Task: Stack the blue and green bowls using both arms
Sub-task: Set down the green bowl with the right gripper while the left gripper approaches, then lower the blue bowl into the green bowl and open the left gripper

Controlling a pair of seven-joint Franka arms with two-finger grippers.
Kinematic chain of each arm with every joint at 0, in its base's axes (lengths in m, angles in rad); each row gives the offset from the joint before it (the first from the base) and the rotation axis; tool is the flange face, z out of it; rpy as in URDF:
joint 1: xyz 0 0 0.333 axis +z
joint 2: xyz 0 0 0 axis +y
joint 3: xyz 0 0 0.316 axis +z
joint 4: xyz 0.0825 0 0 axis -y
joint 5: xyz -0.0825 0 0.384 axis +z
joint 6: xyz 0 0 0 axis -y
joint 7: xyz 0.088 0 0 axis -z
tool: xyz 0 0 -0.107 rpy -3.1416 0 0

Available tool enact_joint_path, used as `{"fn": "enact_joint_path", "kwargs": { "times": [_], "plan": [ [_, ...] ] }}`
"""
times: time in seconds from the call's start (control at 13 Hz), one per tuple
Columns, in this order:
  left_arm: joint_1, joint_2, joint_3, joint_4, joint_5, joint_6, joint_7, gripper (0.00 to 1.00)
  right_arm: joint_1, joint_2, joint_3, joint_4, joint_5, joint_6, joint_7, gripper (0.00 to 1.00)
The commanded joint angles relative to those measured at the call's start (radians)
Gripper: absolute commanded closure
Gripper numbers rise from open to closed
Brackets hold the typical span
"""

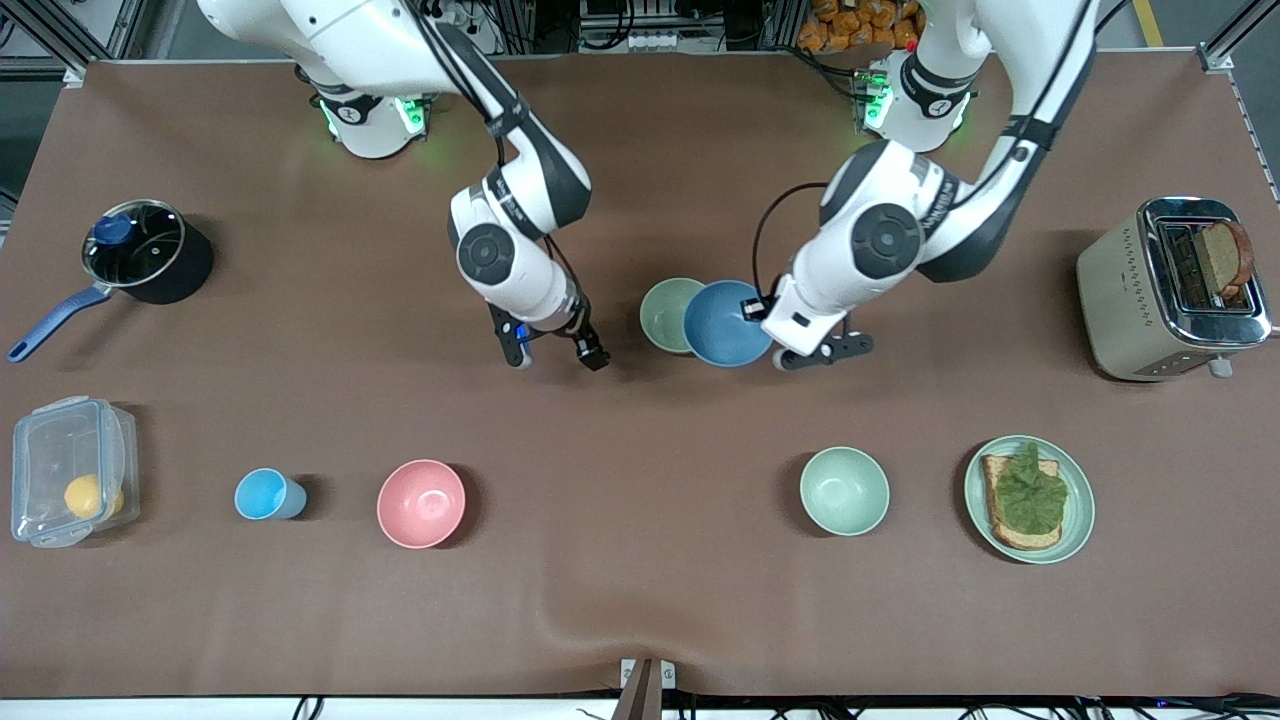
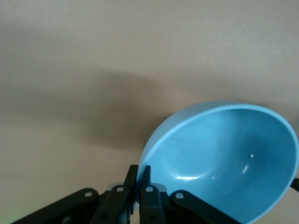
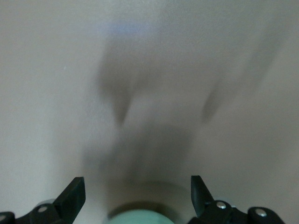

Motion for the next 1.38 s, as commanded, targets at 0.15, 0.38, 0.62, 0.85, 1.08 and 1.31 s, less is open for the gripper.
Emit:
{"fn": "enact_joint_path", "kwargs": {
  "times": [0.15, 0.38, 0.62, 0.85, 1.08, 1.31],
  "plan": [
    [-0.048, -0.012, 0.001, -0.097, -0.015, 0.125, -0.066, 1.00, 0.018, 0.062, 0.022, 0.008, 0.146, 0.124, 0.000, 0.00],
    [-0.074, -0.003, 0.001, -0.114, -0.015, 0.164, -0.101, 1.00, 0.022, 0.073, 0.022, 0.008, 0.176, 0.154, 0.000, 0.00],
    [-0.109, 0.035, 0.001, -0.117, -0.014, 0.208, -0.144, 1.00, 0.028, 0.077, 0.022, 0.010, 0.215, 0.160, 0.000, 0.00],
    [-0.118, 0.063, 0.002, -0.134, -0.012, 0.263, -0.155, 1.00, 0.032, 0.079, 0.022, 0.010, 0.215, 0.163, 0.000, 0.00],
    [-0.125, 0.075, 0.002, -0.148, -0.012, 0.288, -0.155, 1.00, 0.032, 0.079, 0.022, 0.010, 0.216, 0.164, 0.000, 0.00],
    [-0.129, 0.087, 0.004, -0.148, -0.010, 0.293, -0.155, 1.00, 0.032, 0.081, 0.023, 0.011, 0.218, 0.164, 0.000, 0.00]
  ]
}}
